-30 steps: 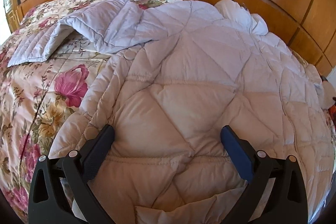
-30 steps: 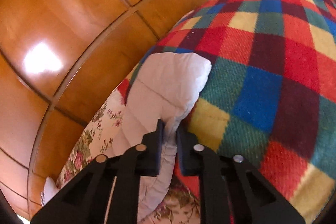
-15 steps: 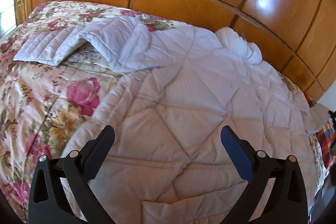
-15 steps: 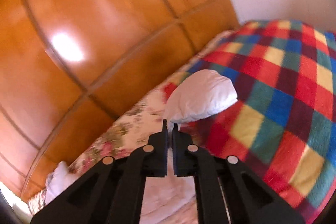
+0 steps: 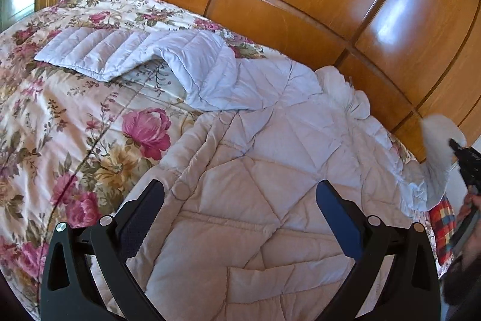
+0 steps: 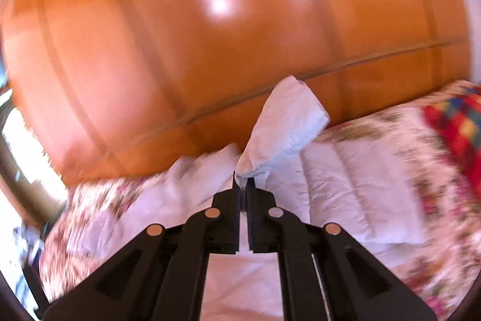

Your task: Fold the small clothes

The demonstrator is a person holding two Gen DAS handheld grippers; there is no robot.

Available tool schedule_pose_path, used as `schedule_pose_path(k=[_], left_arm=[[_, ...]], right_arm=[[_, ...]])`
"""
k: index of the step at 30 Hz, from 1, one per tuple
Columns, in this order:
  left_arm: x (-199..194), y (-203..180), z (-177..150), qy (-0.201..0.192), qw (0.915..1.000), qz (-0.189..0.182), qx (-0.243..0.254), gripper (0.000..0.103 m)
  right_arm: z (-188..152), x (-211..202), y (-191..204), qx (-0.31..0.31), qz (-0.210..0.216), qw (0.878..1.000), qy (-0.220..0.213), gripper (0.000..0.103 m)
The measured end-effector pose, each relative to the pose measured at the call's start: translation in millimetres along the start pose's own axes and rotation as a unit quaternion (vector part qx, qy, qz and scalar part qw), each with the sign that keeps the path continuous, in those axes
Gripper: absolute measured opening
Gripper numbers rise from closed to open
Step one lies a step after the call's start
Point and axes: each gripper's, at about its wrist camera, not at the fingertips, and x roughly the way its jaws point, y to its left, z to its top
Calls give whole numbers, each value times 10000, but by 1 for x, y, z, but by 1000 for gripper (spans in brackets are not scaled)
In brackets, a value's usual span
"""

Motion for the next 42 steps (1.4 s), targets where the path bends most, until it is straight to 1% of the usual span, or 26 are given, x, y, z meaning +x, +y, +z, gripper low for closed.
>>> schedule_pose_path(k=[3, 4, 6, 7, 9, 10, 11, 12, 14, 16, 19, 22, 24, 26, 28, 29, 30, 31, 32, 33, 35, 36, 39, 40, 41, 42], left_arm=[[-6, 2, 2, -60, 10000, -35, -29, 100], [-8, 2, 3, -70, 10000, -51, -45, 100], [-8, 3, 5, -60, 9999, -79, -74, 100], [-7, 2, 6, -44, 9999, -108, -92, 100], [-6, 0, 8, -13, 9998, -162, -112, 100], [-3, -3, 9, 23, 9997, -219, -114, 100], [-1, -7, 10, 55, 9996, -271, -110, 100], [1, -11, 11, 87, 9994, -319, -104, 100], [8, -23, 13, 159, 9987, -470, -102, 100], [17, -37, 16, 263, 9971, -709, -97, 100], [33, -61, 22, 413, 9935, -1058, -98, 100], [54, -84, 29, 479, 9897, -1345, -47, 100], [71, -97, 34, 566, 9885, -1399, 19, 100], [92, -110, 39, 652, 9875, -1430, 152, 100], [111, -122, 42, 863, 9855, -1448, 194, 100], [118, -125, 42, 967, 9825, -1584, 167, 98], [125, -127, 43, 1045, 9805, -1659, 127, 96], [133, -127, 43, 1115, 9802, -1635, 49, 89], [141, -127, 42, 1214, 9786, -1660, -49, 82], [149, -126, 42, 1332, 9756, -1741, -139, 79], [157, -126, 39, 1443, 9735, -1762, -211, 64], [159, -125, 39, 1477, 9730, -1765, -184, 61], [161, -129, 35, 1568, 9709, -1808, 70, 39], [161, -131, 34, 1618, 9695, -1834, 176, 17], [162, -131, 34, 1667, 9669, -1920, 230, 11], [161, -131, 35, 1713, 9649, -1975, 251, 11]], right_arm=[[-29, 35, 39, -228, 279, 9987, 365, 3], [-44, 53, 53, -258, 392, 9972, 589, 3], [-68, 76, 69, -328, 404, 9944, 916, 4], [-78, 85, 71, -340, 442, 9927, 1070, 8], [-101, 107, 75, -248, 457, 9875, 1487, 24], [-109, 109, 73, -181, 523, 9854, 1609, 40], [-117, 111, 72, -37, 705, 9820, 1753, 49], [-123, 105, 68, 43, 786, 9808, 1785, 52], [-124, 89, 62, 166, 979, 9801, 1719, 58], [-122, 70, 52, 312, 1155, 9800, 1589, 58], [-122, 42, 27, 682, 1202, 9795, 1467, 59], [-123, 21, -12, 1357, 1130, 9754, 1319, 59], [-122, 6, -45, 1887, 1088, 9695, 1125, 59], [-116, -2, -68, 2245, 1045, 9644, 931, 59], [-107, -6, -90, 2593, 980, 9577, 776, 60], [-103, -8, -103, 2771, 1008, 9530, 699, 61], [-100, -7, -117, 3034, 1071, 9450, 591, 62], [-96, -8, -128, 3218, 1086, 9390, 546, 62], [-94, -3, -140, 3540, 1158, 9268, 483, 62], [-93, 2, -150, 3821, 1263, 9145, 429, 63], [-92, 12, -166, 4256, 1368, 8936, 398, 63], [-93, 16, -175, 4468, 1430, 8823, 381, 63], [-97, 22, -195, 4856, 1446, 8613, 376, 63], [-97, 26, -194, 4921, 1424, 8580, 366, 52], [-95, 29, -196, 4912, 1334, 8599, 380, 28], [-94, 31, -196, 4814, 1234, 8667, 425, 20]])
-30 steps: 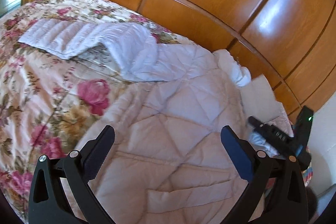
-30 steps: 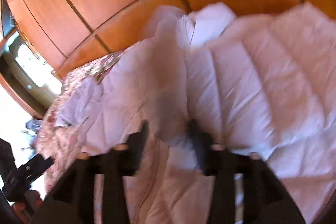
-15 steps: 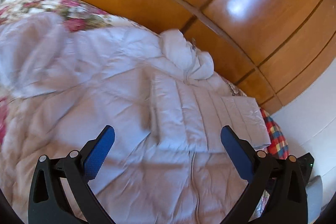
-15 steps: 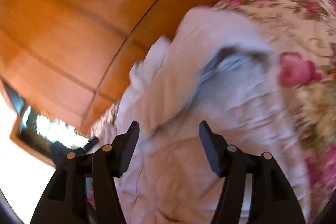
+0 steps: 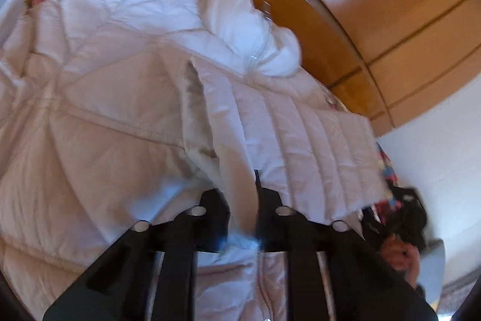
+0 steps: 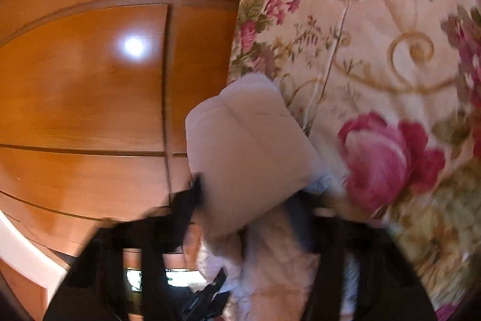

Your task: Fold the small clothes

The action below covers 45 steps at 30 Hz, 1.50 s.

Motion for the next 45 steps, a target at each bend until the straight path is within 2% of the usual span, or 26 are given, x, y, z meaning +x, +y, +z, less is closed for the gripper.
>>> schedule_pose_path(k=[2, 4, 5, 7, 9, 11, 12, 15, 16, 17, 19, 22, 24, 27, 30, 31, 33, 34, 35, 39, 40, 41, 42, 44, 45], left_arm=[[-10, -4, 3, -32, 9999, -62, 76, 8], [-33, -10, 10, -296, 9989, -92, 348, 8], [-44, -9, 12, -412, 9982, -45, 425, 8], [-56, -2, 18, -506, 9976, 77, 460, 8], [-56, 10, 16, -461, 9976, 240, 464, 8], [-43, 28, 8, -245, 9977, 466, 423, 8], [-36, 40, 1, -104, 9982, 494, 337, 8], [-39, 57, -9, -347, 9993, 96, 73, 8], [-40, 61, -10, -367, 9993, 23, 24, 8], [-42, 65, -11, -394, 9992, -51, -6, 8], [-43, 67, -15, -464, 9989, -112, 29, 8], [-44, 65, -18, -518, 9985, 7, 167, 8], [-35, 54, -15, -526, 9983, 113, 237, 8], [-23, 38, -11, -578, 9968, 378, 414, 8], [-23, 36, -10, -614, 9952, 552, 518, 9], [-21, 36, -9, -599, 9955, 530, 503, 9], [-19, 39, -9, -579, 9960, 479, 474, 9], [-17, 41, -9, -573, 9962, 446, 472, 10], [-16, 42, -8, -580, 9965, 396, 460, 10], [-24, 47, -7, -585, 9979, 131, 236, 11], [-32, 48, -8, -583, 9982, 89, 122, 17], [-42, 48, -8, -647, 9979, 38, 51, 28], [-53, 49, -9, -762, 9971, -15, 20, 36], [-86, 54, -12, -1192, 9928, -98, -23, 62], [-108, 60, -13, -1496, 9886, -136, -74, 67]], right_arm=[[1, -1, 9, -231, -217, 9995, -9, 13], [-2, -4, 28, -711, -203, 9973, -36, 12], [-7, -7, 48, -1245, -321, 9917, -93, 11], [-14, -4, 58, -1536, -439, 9872, -24, 11], [-18, 10, 55, -1647, -841, 9827, 136, 10], [-24, 21, 45, -1855, -1399, 9723, 245, 10], [-29, 23, 31, -1838, -1541, 9701, 365, 11], [-34, 8, 17, -1579, -1178, 9793, 472, 25], [-37, -3, 21, -1723, -1201, 9768, 413, 35], [-42, -14, 30, -2027, -1392, 9689, 291, 35], [-51, -31, 51, -2688, -1513, 9512, 40, 35], [-62, -31, 93, -3573, -1726, 9175, -264, 35], [-64, -3, 114, -3986, -1847, 8980, -241, 35], [-62, 54, 118, -4255, -2221, 8772, -73, 35], [-53, 99, 98, -4477, -2999, 8423, -122, 32], [-49, 102, 88, -4437, -3190, 8373, -166, 32], [-32, 101, 59, -3976, -3134, 8621, -214, 32], [-28, 100, 50, -3867, -3057, 8698, -230, 32], [-27, 98, 43, -3847, -2999, 8725, -293, 32], [-46, 94, 64, -4179, -3410, 8409, -444, 37], [-56, 89, 74, -4250, -3358, 8391, -490, 46], [-70, 85, 82, -4364, -3202, 8394, -501, 51], [-87, 79, 92, -4502, -3028, 8387, -472, 51], [-125, 80, 106, -4826, -2655, 8343, -238, 51], [-148, 84, 109, -4971, -2436, 8328, -25, 51]])
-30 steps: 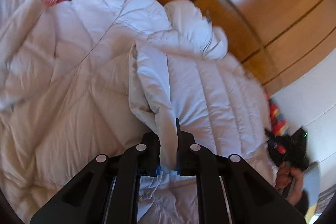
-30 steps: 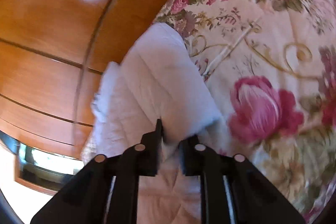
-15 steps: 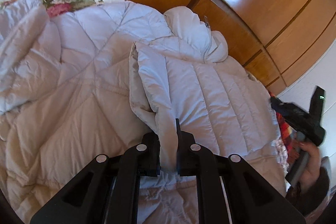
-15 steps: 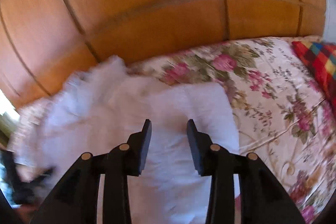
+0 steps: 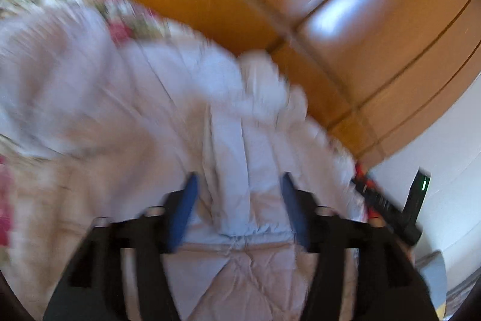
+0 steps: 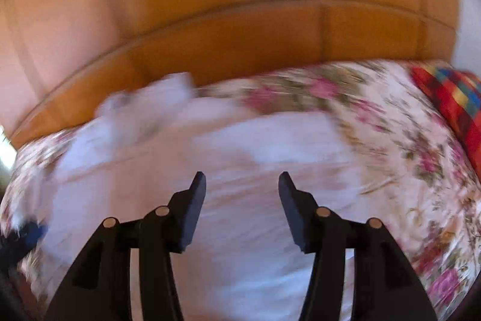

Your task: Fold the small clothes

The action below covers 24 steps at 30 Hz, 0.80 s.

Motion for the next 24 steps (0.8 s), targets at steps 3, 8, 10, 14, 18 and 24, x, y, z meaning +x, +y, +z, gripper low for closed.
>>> schedule_pose_path(k=[3, 8, 10, 14, 18, 24], left_arm=[[-45, 22, 14, -596, 9978, 163, -246, 79], [-102, 89, 30, -1228, 9833, 788, -1084, 81], [-121, 121, 31, -1419, 9732, 953, -1535, 81], [-153, 188, 32, -1769, 9441, 1277, -2473, 81], [-173, 243, 33, -1947, 9147, 1470, -3221, 72], [-178, 283, 59, -2223, 9008, 1368, -3469, 61]], right_arm=[[-22, 8, 41, -357, 434, 9981, 258, 52], [-51, 31, 79, -1018, 131, 9942, 319, 54], [-56, 36, 77, -1062, 86, 9939, 270, 55], [-60, 39, 72, -1008, 122, 9946, 219, 56], [-59, 37, 74, -1023, 89, 9945, 189, 56], [-60, 38, 74, -1009, 109, 9947, 165, 57]])
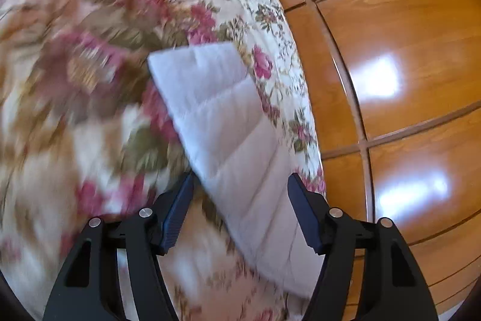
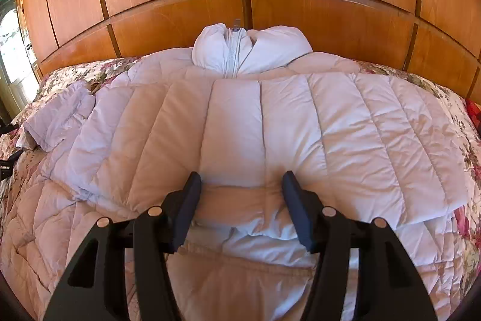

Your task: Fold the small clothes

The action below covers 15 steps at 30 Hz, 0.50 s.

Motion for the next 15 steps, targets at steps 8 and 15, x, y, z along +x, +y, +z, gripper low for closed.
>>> schedule_pose_path(k=[8, 15], left_arm=[[17, 12, 25, 57, 9995, 295, -77, 6], [-33, -29, 43, -760, 9969, -95, 159, 3]], right_arm=[[1, 2, 0, -24, -28, 10000, -7, 57], [0, 2, -1, -12, -14, 10000, -28, 57]])
